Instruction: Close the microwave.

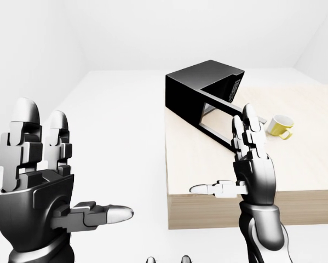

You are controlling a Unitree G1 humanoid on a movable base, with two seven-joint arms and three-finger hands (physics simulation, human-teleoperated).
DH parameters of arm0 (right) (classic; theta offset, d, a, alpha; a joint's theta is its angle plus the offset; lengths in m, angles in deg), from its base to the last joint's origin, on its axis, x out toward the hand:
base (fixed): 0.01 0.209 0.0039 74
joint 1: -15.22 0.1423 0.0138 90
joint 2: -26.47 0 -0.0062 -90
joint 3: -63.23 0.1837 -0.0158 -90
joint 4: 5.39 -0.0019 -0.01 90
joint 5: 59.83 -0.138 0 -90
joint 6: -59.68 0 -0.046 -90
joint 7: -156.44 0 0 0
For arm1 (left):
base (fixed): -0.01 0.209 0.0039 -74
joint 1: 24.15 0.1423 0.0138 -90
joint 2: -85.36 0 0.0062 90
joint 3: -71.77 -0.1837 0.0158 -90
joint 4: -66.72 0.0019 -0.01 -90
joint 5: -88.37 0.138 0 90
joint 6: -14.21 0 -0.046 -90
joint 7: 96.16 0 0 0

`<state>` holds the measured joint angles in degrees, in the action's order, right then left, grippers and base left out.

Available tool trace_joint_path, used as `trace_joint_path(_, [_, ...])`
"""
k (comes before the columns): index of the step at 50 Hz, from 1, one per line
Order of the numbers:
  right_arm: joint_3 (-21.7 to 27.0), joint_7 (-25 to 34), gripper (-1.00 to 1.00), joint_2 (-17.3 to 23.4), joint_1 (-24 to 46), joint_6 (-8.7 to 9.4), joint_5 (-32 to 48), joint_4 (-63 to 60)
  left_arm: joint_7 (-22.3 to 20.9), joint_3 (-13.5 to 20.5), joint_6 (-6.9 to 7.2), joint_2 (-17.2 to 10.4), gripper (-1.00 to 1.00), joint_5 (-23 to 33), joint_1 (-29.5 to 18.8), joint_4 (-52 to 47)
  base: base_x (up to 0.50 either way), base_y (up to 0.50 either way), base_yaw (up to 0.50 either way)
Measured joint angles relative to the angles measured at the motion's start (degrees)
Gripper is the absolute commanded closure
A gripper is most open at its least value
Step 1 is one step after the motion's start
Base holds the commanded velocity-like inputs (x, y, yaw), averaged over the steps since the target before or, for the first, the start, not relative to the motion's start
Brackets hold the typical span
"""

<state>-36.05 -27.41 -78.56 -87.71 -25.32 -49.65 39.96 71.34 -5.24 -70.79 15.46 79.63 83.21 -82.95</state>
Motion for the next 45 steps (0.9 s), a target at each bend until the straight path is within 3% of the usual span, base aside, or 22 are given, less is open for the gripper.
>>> trace_joint_path(23, [1.11, -1.31, -1.00, -0.63, 0.78, 0.00, -2.74, -0.24, 2.85, -1.19, 0.00, -1.72, -1.00, 0.57, -1.35, -0.08, 0.01, 0.03, 0.00])
trace_joint_path(45, [0.89, -0.84, -1.00, -0.33, 0.60, 0.00, -4.79, -0.64, 2.27, -2.83, 0.00, -2.51, -1.00, 1.43, 0.19, -0.30, 0.50, 0.01, 0.00])
